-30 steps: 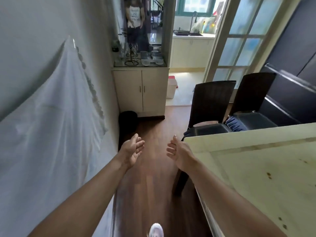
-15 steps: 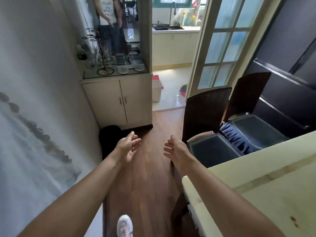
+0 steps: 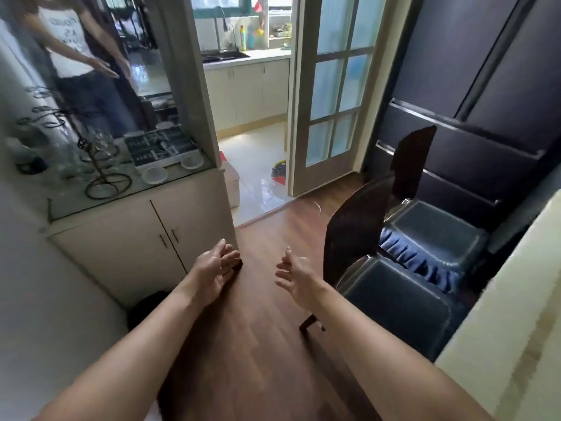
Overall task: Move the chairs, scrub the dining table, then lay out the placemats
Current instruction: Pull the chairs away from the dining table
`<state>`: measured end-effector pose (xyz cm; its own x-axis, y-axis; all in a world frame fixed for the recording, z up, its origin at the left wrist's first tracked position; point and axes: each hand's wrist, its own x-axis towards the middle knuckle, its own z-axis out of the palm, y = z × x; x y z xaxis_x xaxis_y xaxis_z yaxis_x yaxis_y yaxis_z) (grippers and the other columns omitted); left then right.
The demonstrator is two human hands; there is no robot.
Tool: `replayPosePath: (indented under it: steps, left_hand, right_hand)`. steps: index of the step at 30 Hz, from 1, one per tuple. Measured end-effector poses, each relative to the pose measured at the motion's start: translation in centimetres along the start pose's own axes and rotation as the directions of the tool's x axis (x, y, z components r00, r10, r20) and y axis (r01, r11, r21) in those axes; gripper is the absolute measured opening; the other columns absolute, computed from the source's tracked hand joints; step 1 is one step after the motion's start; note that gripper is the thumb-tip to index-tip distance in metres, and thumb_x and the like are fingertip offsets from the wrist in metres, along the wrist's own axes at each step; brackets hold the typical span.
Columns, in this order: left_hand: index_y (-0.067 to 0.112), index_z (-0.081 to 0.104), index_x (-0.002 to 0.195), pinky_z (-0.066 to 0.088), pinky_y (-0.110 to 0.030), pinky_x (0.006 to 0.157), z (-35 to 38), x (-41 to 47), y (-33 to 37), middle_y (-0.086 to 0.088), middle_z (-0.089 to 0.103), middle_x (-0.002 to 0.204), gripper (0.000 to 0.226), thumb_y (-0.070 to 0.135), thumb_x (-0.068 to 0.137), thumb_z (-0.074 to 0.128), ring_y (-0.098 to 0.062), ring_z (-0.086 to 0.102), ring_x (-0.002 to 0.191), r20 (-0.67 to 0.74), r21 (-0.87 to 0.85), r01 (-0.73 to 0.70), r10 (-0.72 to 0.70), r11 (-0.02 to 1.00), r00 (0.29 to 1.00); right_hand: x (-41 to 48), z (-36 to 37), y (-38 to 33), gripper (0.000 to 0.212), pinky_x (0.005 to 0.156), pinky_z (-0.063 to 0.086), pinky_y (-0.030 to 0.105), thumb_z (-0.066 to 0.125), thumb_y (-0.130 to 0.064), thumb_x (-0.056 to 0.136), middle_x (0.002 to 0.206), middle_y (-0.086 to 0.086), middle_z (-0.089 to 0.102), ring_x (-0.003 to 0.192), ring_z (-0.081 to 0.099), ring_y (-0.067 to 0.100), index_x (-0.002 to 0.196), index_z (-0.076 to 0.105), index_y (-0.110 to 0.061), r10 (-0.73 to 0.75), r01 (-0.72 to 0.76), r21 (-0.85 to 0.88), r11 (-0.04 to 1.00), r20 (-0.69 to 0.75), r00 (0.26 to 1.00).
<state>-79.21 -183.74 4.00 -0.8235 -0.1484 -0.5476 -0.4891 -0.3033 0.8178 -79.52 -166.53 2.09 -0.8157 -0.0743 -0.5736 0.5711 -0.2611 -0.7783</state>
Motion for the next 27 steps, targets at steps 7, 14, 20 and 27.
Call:
replayPosePath:
  steps: [7, 14, 20, 27]
  left_hand:
    - [0.013, 0.053, 0.111, 0.035, -0.032, 0.093, 3.8, 9.5, 5.0, -0.008, 0.059, 0.111, 0.030, 0.036, 0.101, 0.037, -0.021, 0.054, 0.102, 0.115, 0.090, 0.043, -0.053, 0.995, 0.992]
    - [0.010, 0.051, 0.119, 0.032, -0.036, 0.102, 11.2, 19.3, 10.2, -0.009, 0.058, 0.117, 0.034, 0.036, 0.101, 0.036, -0.022, 0.051, 0.113, 0.286, 0.159, 0.015, -0.061, 0.987, 0.956]
    - [0.017, 0.056, 0.094, 0.033, -0.033, 0.098, 20.8, 24.3, 13.9, -0.002, 0.062, 0.097, 0.028, 0.037, 0.100, 0.037, -0.016, 0.057, 0.094, 0.459, 0.253, -0.037, -0.086, 0.967, 0.884]
    - [0.017, 0.057, 0.095, 0.040, -0.026, 0.073, 29.7, 28.0, 12.4, 0.000, 0.064, 0.100, 0.030, 0.041, 0.099, 0.039, -0.016, 0.056, 0.096, 0.570, 0.428, -0.053, -0.223, 0.902, 0.791]
  right_hand:
    - [7.0, 0.2, -4.5, 0.029, 0.092, 0.043, 0.040, 0.037, -0.038, 0.101, 0.104, 0.009, 0.050, 0.105, 0.049, 0.029, 0.092, 0.049, -0.013, 0.008, -0.002, 0.098, 0.995, -0.063, 0.998]
    - [14.6, -2.3, -12.5, 0.054, 0.104, 0.040, 0.045, 0.036, -0.040, 0.101, 0.136, 0.019, 0.045, 0.129, 0.043, 0.037, 0.137, 0.039, 0.001, -0.099, 0.134, 0.225, 0.965, -0.162, 0.982]
    - [17.2, -6.7, -19.5, 0.059, 0.105, 0.037, 0.043, 0.033, -0.040, 0.101, 0.147, 0.021, 0.037, 0.134, 0.039, 0.036, 0.143, 0.031, 0.002, -0.153, 0.244, 0.312, 0.918, -0.289, 0.945]
    - [17.0, -13.8, -18.2, 0.057, 0.107, 0.035, 0.043, 0.032, -0.037, 0.102, 0.149, 0.021, 0.034, 0.135, 0.036, 0.036, 0.145, 0.027, 0.002, -0.050, 0.318, 0.445, 0.837, -0.517, 0.855]
